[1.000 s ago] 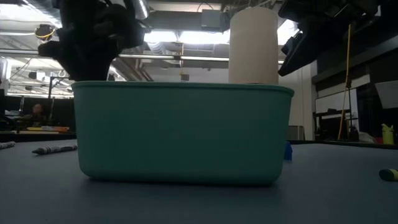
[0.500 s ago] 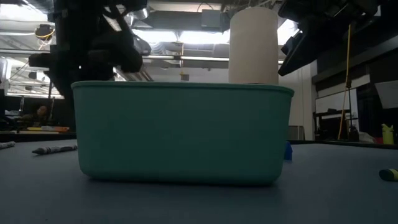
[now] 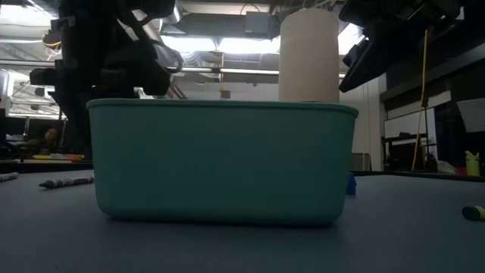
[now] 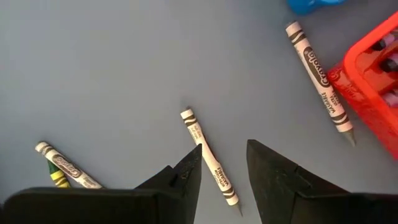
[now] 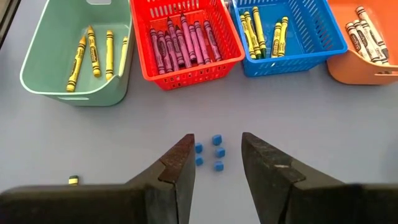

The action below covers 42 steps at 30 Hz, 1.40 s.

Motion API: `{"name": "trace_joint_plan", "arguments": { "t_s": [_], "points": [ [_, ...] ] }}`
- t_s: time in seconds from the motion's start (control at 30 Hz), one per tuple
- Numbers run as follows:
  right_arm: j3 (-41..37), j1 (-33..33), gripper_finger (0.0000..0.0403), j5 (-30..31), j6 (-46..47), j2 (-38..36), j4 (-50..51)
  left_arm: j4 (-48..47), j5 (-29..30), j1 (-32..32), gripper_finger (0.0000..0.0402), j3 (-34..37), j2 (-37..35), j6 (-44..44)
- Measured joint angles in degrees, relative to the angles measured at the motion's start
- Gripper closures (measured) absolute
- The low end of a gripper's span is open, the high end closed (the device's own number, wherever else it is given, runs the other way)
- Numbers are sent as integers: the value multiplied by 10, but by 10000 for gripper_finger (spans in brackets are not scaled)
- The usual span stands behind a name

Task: Sort crayons
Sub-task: Put the gray crayon into the orange bin

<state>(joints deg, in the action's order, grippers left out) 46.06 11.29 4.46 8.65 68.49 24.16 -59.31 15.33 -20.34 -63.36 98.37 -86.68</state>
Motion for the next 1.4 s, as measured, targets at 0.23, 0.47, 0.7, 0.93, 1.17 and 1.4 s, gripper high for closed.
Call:
{"name": "trace_joint_plan", "arguments": {
  "t_s": [0.23, 0.47, 0.7, 0.93, 1.17, 1.4],
  "points": [
    [0, 0, 274, 0, 0, 0, 0, 15, 0, -16, 294, 50, 0, -43],
    [0, 0, 274, 0, 0, 0, 0, 110, 0, -18, 294, 97, 0, -45],
    [0, 0, 274, 0, 0, 0, 0, 127, 2, -19, 294, 122, -2, -62],
    [0, 0, 274, 0, 0, 0, 0, 127, 2, -19, 294, 123, -2, -62],
    [0, 0, 274, 0, 0, 0, 0, 127, 2, -19, 299, 124, -1, -62],
    [0, 0, 274, 0, 0, 0, 0, 130, 2, -19, 346, 124, -1, -61]
  ]
}}
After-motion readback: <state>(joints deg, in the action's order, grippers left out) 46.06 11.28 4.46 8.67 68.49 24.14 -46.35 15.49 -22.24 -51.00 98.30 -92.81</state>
